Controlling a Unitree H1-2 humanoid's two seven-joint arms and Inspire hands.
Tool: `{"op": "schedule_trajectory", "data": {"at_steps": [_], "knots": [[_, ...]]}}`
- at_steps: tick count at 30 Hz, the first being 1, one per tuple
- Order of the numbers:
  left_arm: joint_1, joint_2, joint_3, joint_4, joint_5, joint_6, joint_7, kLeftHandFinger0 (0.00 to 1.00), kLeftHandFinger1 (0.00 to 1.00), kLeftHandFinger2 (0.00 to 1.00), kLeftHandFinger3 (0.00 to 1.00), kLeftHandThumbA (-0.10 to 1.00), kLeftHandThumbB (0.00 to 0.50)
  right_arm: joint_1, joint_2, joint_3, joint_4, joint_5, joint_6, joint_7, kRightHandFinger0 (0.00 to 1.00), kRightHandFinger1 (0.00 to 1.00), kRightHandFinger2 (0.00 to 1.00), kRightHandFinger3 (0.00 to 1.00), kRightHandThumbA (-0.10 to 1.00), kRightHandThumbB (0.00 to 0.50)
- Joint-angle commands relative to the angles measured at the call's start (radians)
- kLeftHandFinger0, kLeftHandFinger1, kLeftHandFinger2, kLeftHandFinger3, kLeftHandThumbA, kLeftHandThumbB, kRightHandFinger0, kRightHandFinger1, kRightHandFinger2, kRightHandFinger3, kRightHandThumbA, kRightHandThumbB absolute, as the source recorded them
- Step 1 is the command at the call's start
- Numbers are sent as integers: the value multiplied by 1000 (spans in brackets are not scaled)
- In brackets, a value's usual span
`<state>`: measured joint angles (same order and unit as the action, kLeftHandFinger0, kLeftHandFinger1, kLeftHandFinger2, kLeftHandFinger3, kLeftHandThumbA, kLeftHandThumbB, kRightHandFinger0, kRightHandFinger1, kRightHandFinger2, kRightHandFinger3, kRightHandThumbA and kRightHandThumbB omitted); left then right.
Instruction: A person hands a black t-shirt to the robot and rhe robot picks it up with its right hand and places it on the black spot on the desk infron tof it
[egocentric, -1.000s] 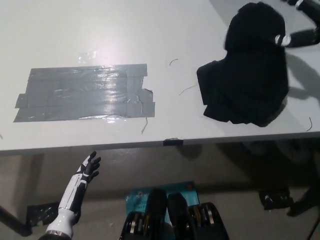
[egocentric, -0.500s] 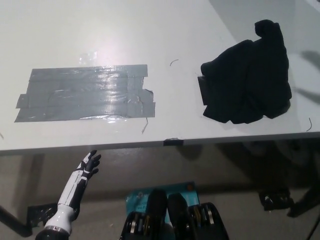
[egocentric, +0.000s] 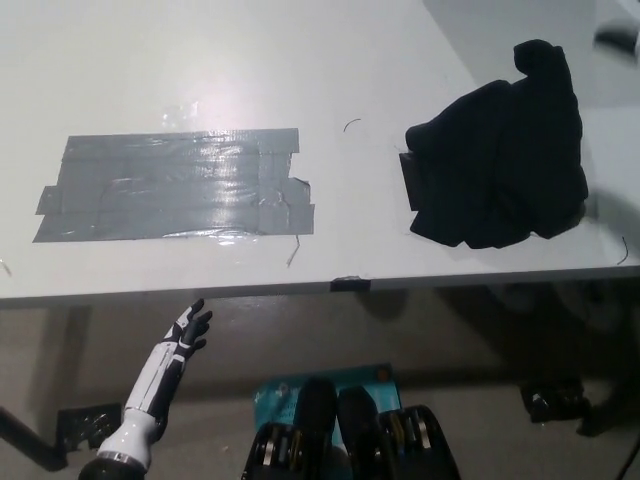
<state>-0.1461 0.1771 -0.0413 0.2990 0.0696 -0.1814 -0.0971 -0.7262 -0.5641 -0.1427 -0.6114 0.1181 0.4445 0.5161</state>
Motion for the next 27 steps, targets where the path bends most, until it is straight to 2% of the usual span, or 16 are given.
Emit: {"op": "schedule_trajectory", "data": {"at_steps": [1,4,7,10,11,12,13,14,17,20,21,22,25,27], "knots": [[29,6,-15,-5,16,-43,-7,1000,1000,1000,1000,1000,481,239,151,-98,-282,127,25,-177,1000,1000,1000,1000,807,389],[71,4,-12,-14,0,-39,-9,1000,1000,1000,1000,1000,494,428,266,-62,-302,101,-2,-184,1000,1000,1000,1000,796,362],[92,4,-14,-30,-7,-30,-17,1000,1000,1000,1000,1000,483,537,333,-48,-249,79,-62,-180,1000,1000,1000,1000,816,393],[124,-5,-24,-43,3,-39,-11,1000,1000,1000,1000,1000,478,654,392,-33,-143,66,-152,-168,1000,1000,1000,1000,796,368],[130,-6,-25,-45,6,-42,-9,1000,1000,1000,1000,1000,472,669,398,-30,-124,56,-171,-167,1000,1000,1000,1000,805,365],[140,-2,-28,-49,18,-52,-1,1000,1000,1000,1000,1000,487,717,421,-4,-41,-7,-236,-175,1000,1000,1000,1000,846,374],[143,-2,-27,-52,13,-50,-4,1000,1000,1000,1000,1000,484,728,428,3,-15,-11,-250,-174,1000,1000,1000,1000,838,362],[159,-2,-20,-73,-25,-30,-24,1000,1000,1000,1000,1000,484,762,447,21,61,-12,-286,-169,1000,1000,1000,1000,795,314],[186,-7,-8,-115,-80,-12,-46,1000,1000,1000,1000,1000,470,795,450,50,183,-49,-353,-171,1000,1000,1000,1000,784,254],[195,-5,1,-130,-101,-14,-48,1000,1000,1000,1000,1000,491,805,464,62,299,-48,-393,-182,1000,1000,1000,1000,722,255],[196,-6,3,-131,-104,-13,-48,1000,1000,1000,1000,1000,499,806,466,65,328,-49,-400,-184,1000,1000,1000,1000,711,241],[197,-7,5,-130,-106,-18,-47,1000,1000,1000,1000,1000,500,807,469,70,374,-55,-410,-190,1000,1000,1000,1000,712,252],[200,-23,5,-95,-120,-69,-48,1000,1000,1000,1000,1000,458,815,459,91,474,-108,-442,-213,1000,1000,1000,1000,727,237],[196,-24,6,-86,-120,-74,-47,1000,1000,1000,1000,1000,449,807,452,103,513,-132,-465,-224,1000,1000,1000,1000,750,242]]}}
